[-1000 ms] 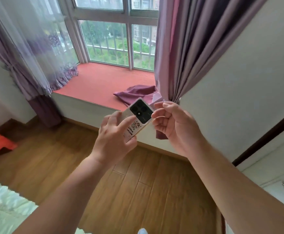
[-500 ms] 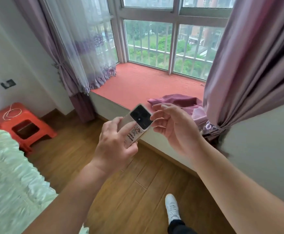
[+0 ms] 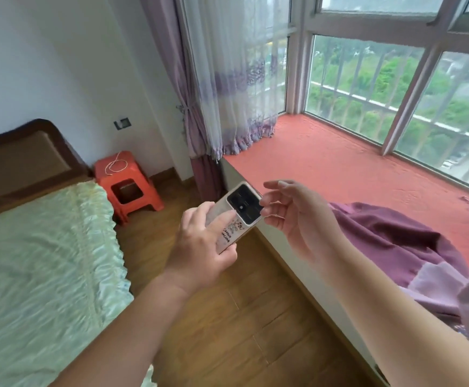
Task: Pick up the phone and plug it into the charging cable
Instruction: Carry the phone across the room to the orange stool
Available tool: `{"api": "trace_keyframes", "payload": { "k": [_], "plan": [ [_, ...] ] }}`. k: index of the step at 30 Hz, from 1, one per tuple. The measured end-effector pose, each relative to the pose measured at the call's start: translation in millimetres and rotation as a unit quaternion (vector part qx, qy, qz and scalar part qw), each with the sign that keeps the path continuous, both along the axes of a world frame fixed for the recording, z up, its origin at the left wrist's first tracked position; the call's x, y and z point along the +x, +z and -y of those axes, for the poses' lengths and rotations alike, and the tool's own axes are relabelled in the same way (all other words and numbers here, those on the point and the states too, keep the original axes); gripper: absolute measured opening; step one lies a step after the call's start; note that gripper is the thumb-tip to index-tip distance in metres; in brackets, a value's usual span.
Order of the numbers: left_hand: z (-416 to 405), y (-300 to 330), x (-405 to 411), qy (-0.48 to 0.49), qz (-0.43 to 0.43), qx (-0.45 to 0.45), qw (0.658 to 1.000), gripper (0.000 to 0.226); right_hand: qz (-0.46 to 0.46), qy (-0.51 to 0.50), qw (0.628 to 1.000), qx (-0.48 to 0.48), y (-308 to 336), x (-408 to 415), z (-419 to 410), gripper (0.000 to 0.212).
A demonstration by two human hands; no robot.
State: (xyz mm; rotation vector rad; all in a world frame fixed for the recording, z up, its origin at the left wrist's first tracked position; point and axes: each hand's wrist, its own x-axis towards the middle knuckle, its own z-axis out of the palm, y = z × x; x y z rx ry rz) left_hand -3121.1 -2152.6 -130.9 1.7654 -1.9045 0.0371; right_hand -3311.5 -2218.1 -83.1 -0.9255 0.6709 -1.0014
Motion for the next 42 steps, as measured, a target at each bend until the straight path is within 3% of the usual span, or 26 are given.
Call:
{"api": "trace_keyframes", "payload": {
  "k": [13,27,42],
  "plan": [
    [66.5,-17.1,120.5,0.14,0.038,0.029,0.989,0.059,0.02,0.166,0.986,-0.011,-24.1,140.7,116.6,0.027],
    [197.8,-37.1,383.4,0.182,0.031,0.022,0.983,0.057,-0.059,0.21,0.976,-0.026,-21.7,414.7,244.7,0.022],
    [247.0,-48.9,578.0,0.249,0.034,0.061,0.966,0.058,-0.056,0.265,0.962,-0.009,-38.4,624.4,336.5,0.026]
  ]
}}
